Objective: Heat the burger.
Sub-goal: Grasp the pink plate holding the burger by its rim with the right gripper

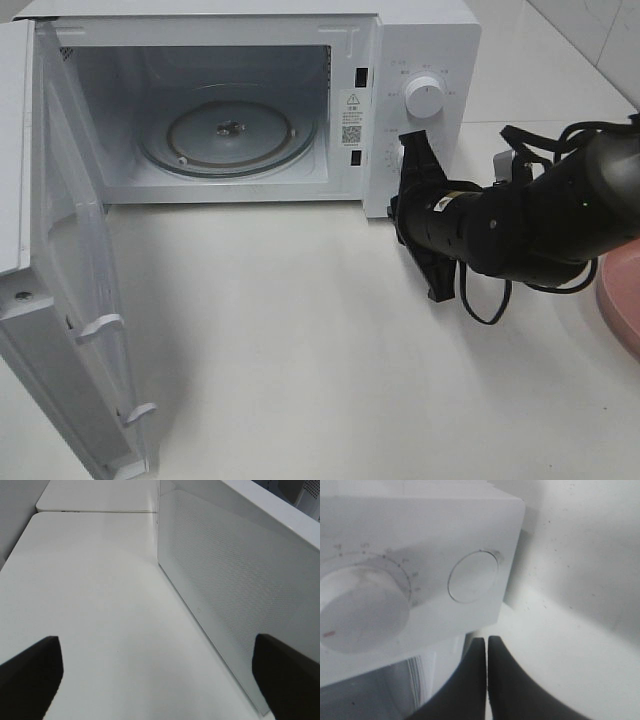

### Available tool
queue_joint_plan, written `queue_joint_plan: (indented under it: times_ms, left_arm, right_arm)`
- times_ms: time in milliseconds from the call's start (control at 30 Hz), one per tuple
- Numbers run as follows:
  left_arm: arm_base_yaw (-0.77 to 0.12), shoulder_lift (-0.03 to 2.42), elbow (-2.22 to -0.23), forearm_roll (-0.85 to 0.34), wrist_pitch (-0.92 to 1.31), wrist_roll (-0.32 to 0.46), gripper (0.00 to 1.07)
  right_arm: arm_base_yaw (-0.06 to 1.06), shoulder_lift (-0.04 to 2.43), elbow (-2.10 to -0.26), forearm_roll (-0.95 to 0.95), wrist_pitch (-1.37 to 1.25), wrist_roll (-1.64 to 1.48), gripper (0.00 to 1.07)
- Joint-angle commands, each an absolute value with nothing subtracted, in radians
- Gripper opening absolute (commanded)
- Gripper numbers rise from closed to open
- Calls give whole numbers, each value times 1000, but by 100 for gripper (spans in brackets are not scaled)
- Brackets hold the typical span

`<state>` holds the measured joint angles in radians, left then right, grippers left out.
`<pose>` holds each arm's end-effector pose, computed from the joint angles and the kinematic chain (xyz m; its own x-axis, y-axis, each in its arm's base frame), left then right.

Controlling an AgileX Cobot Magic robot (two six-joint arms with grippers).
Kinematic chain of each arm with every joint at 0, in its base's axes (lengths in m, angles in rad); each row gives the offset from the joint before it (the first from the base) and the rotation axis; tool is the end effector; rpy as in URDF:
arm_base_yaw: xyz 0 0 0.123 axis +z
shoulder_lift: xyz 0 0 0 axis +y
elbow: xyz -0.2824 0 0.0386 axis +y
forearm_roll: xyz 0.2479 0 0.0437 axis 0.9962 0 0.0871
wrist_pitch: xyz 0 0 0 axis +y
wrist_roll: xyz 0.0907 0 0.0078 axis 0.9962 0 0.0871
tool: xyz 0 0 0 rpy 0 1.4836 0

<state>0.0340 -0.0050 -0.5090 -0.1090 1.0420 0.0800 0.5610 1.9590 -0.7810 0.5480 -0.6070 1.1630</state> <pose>-0.0059 -0.0088 0.2816 -0.4227 0.0104 -0.9062 0.0617 0.9979 -0.0173 0.3121 0.1642 0.1115 -0.2684 0.9572 -0.1082 0.4627 0.2266 0.8571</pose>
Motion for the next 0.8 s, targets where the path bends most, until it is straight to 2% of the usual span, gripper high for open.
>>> queue_joint_plan:
  times_ms: [33, 333, 500, 800]
  left_arm:
    - [27, -26, -504, -111, 1038, 81, 98]
    - [27, -26, -504, -111, 1038, 81, 98]
    - [27, -26, -504, -111, 1038, 81, 98]
    - [27, -26, -504, -111, 1038, 81, 98]
  right_arm:
    - [559, 1876, -736, 463, -517, 1060, 0]
    - [559, 1748, -708, 293, -281, 844, 3]
    - [559, 1663, -709, 133, -29, 693, 5]
    - [559, 1590, -709, 54, 225, 537, 7]
